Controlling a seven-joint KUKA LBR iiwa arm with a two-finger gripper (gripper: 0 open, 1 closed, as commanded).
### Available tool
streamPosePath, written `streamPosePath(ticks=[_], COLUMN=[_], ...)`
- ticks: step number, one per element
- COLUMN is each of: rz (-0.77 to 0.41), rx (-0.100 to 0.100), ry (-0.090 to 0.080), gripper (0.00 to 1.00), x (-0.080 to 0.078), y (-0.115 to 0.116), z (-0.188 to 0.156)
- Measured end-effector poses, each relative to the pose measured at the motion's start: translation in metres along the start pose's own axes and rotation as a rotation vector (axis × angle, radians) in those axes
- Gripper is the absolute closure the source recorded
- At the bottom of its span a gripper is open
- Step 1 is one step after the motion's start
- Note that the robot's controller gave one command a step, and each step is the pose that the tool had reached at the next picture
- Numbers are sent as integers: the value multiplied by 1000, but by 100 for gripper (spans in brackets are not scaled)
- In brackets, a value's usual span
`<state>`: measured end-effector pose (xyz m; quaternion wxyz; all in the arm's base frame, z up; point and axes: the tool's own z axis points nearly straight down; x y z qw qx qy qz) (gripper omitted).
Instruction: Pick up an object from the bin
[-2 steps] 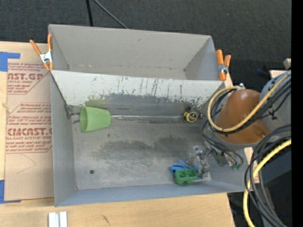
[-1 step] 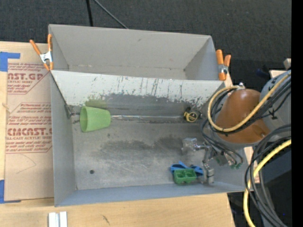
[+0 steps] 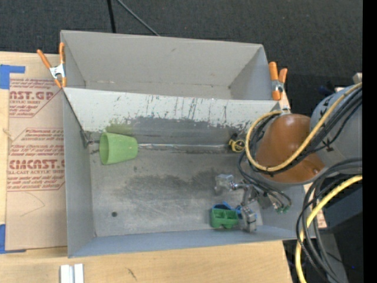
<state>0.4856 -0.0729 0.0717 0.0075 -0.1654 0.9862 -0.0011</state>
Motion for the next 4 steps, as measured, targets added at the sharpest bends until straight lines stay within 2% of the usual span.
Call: streamPosePath(ticks=[1, 2, 3, 4], rz=[3, 55, 58, -190], rx=[-3, 1, 1, -7], ry=[10, 4, 2, 12], gripper=[100, 100, 100, 100], x=[3, -44, -72, -78], y=[0, -39, -27, 1], z=[1, -121, -276, -247])
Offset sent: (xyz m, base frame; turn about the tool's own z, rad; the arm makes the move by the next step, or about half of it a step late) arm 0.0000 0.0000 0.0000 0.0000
